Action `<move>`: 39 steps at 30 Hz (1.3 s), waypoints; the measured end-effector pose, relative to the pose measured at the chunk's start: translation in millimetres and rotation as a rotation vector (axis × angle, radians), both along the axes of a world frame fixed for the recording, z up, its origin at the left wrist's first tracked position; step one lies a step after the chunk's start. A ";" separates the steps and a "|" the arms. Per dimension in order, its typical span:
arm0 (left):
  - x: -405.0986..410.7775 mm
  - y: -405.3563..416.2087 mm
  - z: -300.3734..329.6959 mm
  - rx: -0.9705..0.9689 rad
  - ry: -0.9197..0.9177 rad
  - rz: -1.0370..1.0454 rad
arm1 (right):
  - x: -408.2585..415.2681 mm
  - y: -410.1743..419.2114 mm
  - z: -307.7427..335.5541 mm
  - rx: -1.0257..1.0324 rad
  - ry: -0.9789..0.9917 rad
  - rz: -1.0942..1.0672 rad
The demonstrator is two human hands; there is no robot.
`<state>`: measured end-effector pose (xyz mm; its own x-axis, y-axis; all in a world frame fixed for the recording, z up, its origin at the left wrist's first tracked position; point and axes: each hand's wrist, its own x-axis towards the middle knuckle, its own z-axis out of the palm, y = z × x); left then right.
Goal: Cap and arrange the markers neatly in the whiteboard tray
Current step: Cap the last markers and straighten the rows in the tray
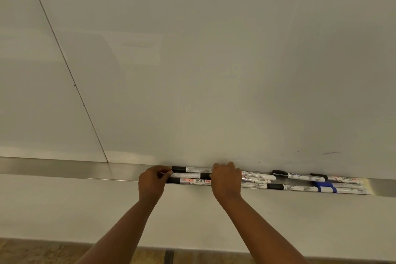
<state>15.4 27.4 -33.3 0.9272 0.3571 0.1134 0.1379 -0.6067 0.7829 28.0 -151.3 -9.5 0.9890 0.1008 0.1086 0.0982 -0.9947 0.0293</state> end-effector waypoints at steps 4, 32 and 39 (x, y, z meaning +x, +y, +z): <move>0.7 -0.4 0.6 0.023 0.011 -0.006 | 4.4 -2.5 -5.4 0.258 0.037 -0.027; 3.1 -1.7 -3.5 0.015 -0.027 0.042 | 9.2 40.0 -7.2 0.407 -0.023 0.685; 2.7 -1.0 -3.6 0.006 -0.013 0.060 | 12.2 35.8 -13.4 0.563 -0.001 0.571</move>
<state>18.1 26.4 -36.9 0.9025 0.4116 0.1271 0.1646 -0.6021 0.7813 40.2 -115.5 -22.9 0.8012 0.5208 0.2946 0.5965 -0.6567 -0.4614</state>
